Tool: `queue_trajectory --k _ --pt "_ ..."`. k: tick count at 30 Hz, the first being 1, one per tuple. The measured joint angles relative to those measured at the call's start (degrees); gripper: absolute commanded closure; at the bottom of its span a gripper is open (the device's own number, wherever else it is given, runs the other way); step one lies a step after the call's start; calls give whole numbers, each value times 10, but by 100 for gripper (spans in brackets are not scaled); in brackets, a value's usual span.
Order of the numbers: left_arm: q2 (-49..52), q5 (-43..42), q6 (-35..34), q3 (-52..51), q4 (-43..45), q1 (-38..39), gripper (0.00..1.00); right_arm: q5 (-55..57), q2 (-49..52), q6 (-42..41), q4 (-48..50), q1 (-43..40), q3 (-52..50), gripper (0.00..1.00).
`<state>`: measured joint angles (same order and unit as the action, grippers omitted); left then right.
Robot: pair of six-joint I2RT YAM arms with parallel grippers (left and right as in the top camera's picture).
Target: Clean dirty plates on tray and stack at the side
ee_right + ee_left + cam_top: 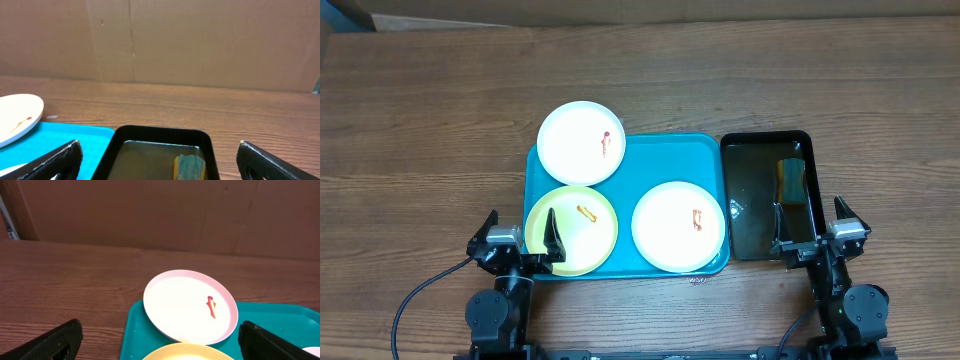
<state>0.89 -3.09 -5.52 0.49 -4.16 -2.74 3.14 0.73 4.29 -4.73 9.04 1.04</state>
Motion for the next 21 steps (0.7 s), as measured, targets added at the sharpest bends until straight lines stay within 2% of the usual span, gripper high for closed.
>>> queue_trajectory --k 21 --pt "0 0 0 0 0 0 0 22 0 0 2 0 0 0"
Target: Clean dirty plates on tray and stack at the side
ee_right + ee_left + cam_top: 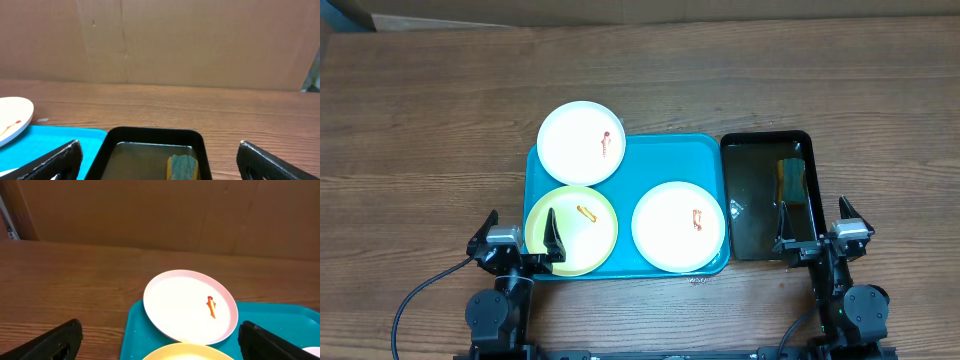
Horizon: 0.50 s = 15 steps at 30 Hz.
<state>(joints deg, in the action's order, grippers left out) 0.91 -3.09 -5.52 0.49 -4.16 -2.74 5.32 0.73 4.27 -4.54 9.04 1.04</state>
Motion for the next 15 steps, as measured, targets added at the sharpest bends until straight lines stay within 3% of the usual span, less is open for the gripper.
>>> queue_trajectory --k 15 --pt "0 0 0 0 0 0 0 0 0 0 0 0 0 0"
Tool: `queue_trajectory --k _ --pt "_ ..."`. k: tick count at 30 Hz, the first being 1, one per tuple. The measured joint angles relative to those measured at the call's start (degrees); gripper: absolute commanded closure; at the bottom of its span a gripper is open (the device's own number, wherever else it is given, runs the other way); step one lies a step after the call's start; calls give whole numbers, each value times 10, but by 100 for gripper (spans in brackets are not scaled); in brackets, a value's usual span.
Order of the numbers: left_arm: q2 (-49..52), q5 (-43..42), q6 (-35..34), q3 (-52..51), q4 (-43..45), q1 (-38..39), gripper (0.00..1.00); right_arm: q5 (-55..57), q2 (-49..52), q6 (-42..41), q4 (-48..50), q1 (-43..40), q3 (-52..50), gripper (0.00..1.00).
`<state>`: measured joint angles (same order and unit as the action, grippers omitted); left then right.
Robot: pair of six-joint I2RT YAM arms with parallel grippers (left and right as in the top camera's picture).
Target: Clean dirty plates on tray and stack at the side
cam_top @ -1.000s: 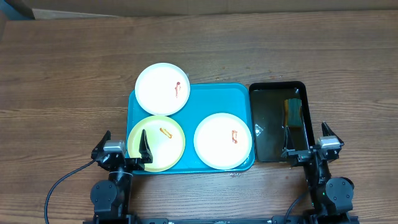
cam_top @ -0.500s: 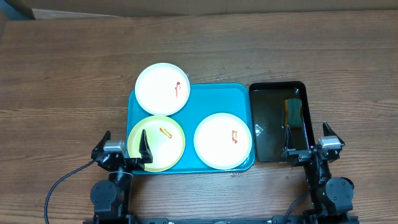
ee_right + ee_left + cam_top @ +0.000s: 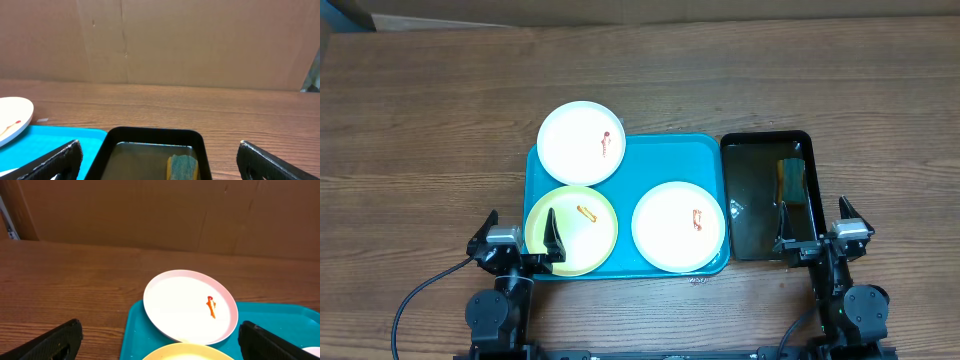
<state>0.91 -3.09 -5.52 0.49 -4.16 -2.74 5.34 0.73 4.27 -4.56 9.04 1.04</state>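
Note:
A teal tray [image 3: 640, 158] carries three plates. A pink-white plate [image 3: 580, 142] with a red smear overhangs its far left corner, also seen as the pink plate [image 3: 190, 306]. A yellow plate [image 3: 571, 229] lies near left, a cream plate [image 3: 679, 226] near right, both smeared. A yellow-green sponge [image 3: 790, 178] sits in a black water basin [image 3: 767, 140]. My left gripper [image 3: 520, 235] is open at the tray's near left corner, empty. My right gripper [image 3: 815, 230] is open at the basin's near end, empty; the sponge [image 3: 183, 166] shows ahead of it.
Brown cardboard walls stand behind the wooden table [image 3: 420, 120]. The table's left part and far part are bare wood. A small scrap [image 3: 697, 280] lies by the tray's near edge.
Both grippers rested open at the table's near edge with the three plates on the tray and the sponge in the basin. The right wrist view then shifted slightly rightwards. Nothing else has changed.

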Motion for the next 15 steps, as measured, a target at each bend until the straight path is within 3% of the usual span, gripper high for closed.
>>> queue_trajectory --k 15 --pt "0 0 0 0 0 0 1 0 0 0 0 0 0 0"
